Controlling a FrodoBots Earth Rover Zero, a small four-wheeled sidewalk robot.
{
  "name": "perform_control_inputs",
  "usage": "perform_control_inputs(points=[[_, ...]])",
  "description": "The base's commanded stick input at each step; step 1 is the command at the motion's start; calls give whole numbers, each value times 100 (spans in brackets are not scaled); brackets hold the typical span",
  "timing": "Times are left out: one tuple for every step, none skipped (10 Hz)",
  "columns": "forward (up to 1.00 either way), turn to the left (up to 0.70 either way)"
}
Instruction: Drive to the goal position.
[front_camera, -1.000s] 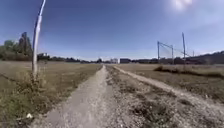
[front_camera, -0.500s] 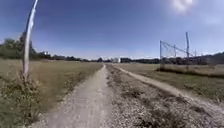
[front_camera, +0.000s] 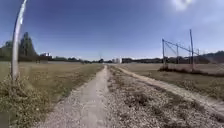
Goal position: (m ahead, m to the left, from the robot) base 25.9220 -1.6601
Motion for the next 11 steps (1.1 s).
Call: perform_control_inputs(points=[[70,0],[70,0],[70,0],[70,0],[70,0],[70,0],[70,0],[70,0],[70,0],[70,0],[70,0]])
